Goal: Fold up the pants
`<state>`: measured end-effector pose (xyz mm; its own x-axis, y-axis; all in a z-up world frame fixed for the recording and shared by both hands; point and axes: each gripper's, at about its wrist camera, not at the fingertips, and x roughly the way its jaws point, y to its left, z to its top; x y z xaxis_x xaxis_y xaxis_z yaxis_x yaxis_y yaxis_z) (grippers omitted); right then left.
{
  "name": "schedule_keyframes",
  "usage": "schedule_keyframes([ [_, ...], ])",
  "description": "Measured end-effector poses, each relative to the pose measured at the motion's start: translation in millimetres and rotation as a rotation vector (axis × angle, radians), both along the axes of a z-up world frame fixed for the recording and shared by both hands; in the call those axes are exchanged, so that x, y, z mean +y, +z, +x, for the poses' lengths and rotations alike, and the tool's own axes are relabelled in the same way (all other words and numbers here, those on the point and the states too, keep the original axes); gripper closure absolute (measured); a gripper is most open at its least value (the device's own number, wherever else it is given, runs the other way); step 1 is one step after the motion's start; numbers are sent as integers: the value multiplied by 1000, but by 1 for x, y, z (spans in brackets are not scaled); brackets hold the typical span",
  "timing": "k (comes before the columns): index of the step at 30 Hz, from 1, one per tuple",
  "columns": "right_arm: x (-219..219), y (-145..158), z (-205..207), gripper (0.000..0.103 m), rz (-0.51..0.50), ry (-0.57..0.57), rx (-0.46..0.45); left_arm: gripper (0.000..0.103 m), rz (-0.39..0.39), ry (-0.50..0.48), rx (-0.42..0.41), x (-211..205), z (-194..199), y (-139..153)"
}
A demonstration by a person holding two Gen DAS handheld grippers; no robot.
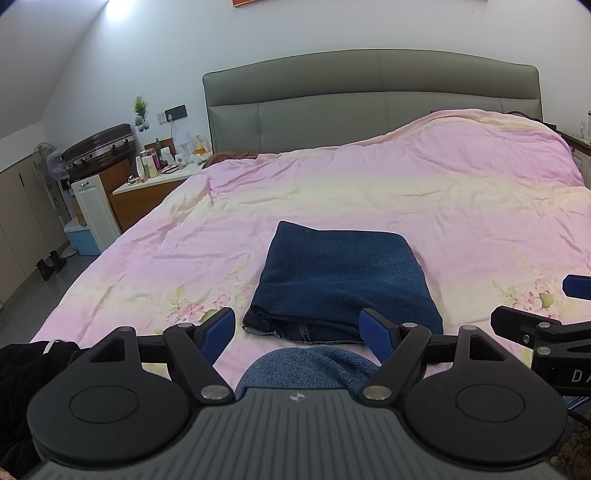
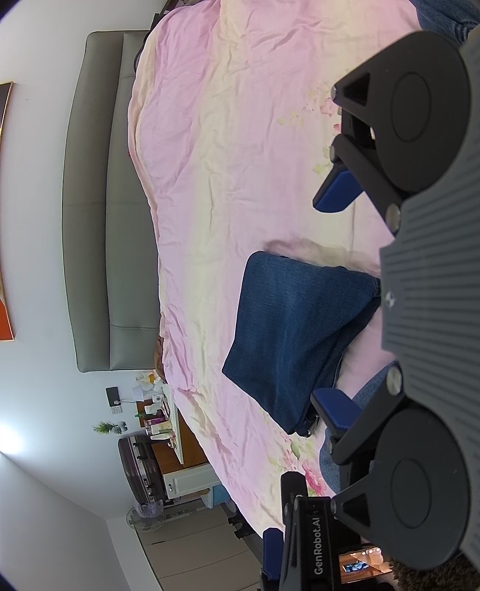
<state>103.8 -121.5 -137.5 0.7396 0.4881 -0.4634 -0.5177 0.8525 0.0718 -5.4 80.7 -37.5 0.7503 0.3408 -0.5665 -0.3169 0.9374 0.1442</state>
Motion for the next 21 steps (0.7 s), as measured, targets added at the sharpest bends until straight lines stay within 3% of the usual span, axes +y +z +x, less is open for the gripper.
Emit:
schedule_keyframes([
  [21,0,-1,1,6,6,2,17,13,-2,-31,-20,5,-3,-2],
])
